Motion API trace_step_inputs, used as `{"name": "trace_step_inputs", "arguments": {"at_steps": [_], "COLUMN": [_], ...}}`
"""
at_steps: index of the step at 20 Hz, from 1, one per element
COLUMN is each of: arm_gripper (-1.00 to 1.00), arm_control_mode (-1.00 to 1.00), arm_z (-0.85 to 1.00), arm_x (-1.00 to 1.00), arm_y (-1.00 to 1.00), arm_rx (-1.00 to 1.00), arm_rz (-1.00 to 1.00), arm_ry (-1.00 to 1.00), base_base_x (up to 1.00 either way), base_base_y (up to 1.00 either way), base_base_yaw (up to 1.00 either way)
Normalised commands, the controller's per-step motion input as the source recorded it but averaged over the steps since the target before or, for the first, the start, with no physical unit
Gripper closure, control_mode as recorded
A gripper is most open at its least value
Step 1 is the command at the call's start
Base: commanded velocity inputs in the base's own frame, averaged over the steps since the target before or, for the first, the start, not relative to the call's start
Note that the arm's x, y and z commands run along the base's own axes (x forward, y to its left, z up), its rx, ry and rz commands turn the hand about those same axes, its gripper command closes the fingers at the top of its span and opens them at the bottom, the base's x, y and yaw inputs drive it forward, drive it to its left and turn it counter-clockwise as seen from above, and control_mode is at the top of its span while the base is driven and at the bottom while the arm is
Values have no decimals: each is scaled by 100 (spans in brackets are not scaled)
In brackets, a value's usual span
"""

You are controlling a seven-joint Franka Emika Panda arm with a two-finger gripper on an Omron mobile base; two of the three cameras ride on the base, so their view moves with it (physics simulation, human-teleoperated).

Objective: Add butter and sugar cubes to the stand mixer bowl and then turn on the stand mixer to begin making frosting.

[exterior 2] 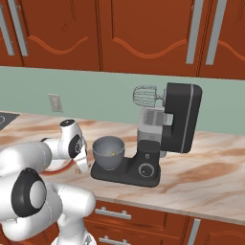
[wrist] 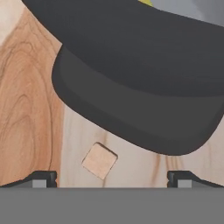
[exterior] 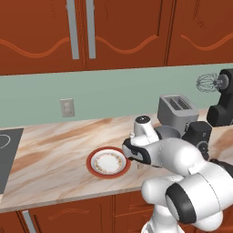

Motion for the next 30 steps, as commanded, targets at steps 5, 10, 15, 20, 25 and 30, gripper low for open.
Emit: {"name": "trace_step_inputs", "arguments": {"at_steps": [5, 10, 15, 20, 25, 30], "arm_gripper": [-100, -100, -100, -100, -100, -100], "arm_control_mode": [-100, -100, -100, -100, -100, -100], "arm_z": [-12, -10, -15, -13, -17, -14], "arm_x": [0, 0, 0, 0, 0, 0], "arm_y": [0, 0, 0, 0, -4, -2], "arm_rx": [0, 0, 0, 0, 3, 4], "arm_rz": [0, 0, 0, 0, 0, 0], "arm_ry": [1, 0, 0, 0, -1, -4], "base_base_x": [0, 0, 0, 0, 0, 0], "base_base_y": [0, 0, 0, 0, 0, 0], "base_base_yaw": [0, 0, 0, 0, 0, 0]}}
